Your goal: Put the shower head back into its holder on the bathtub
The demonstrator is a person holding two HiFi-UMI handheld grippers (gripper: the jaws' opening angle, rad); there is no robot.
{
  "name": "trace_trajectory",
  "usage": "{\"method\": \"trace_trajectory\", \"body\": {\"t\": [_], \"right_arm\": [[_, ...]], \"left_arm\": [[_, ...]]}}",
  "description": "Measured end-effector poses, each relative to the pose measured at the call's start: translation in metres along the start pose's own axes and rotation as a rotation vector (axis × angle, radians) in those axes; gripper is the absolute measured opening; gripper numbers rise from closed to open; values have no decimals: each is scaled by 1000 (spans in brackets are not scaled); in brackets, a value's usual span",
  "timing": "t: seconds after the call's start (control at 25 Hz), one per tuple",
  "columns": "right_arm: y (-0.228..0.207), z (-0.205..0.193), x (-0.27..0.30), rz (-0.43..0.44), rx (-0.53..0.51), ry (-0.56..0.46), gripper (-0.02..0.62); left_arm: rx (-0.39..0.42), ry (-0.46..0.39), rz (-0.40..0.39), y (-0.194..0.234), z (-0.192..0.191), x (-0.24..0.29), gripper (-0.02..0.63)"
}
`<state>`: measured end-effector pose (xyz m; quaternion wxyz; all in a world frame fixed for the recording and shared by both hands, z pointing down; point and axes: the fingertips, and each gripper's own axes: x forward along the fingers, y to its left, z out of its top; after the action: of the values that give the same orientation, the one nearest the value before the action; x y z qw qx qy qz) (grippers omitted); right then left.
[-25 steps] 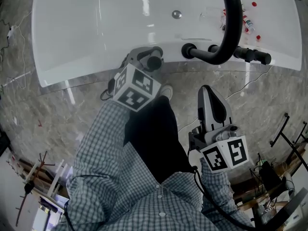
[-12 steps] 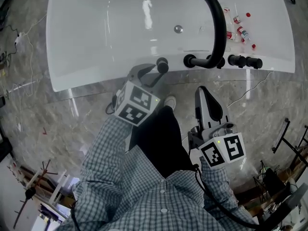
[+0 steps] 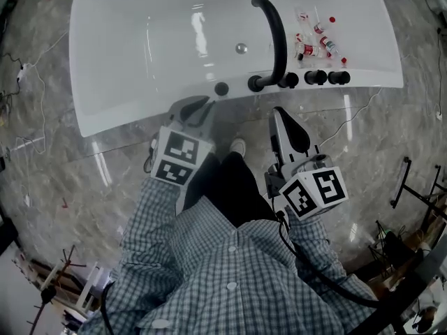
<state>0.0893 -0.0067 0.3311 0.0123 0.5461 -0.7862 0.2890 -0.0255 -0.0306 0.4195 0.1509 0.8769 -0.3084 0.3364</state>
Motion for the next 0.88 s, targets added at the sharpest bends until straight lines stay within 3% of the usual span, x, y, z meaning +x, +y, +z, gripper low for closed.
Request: {"method": "trace_trajectory", "body": {"t": [0.28, 0.64, 0.88], "right_arm": [[25, 28, -13, 22, -46, -16, 12], [50, 70, -21, 43, -90, -81, 12], [63, 90, -38, 67, -138, -121, 12]], "left_arm": [[-2, -63, 7, -8, 34, -45, 23], [-95, -161, -42, -16, 67, -88, 11], [-45, -263, 9, -21, 97, -127, 11]]}}
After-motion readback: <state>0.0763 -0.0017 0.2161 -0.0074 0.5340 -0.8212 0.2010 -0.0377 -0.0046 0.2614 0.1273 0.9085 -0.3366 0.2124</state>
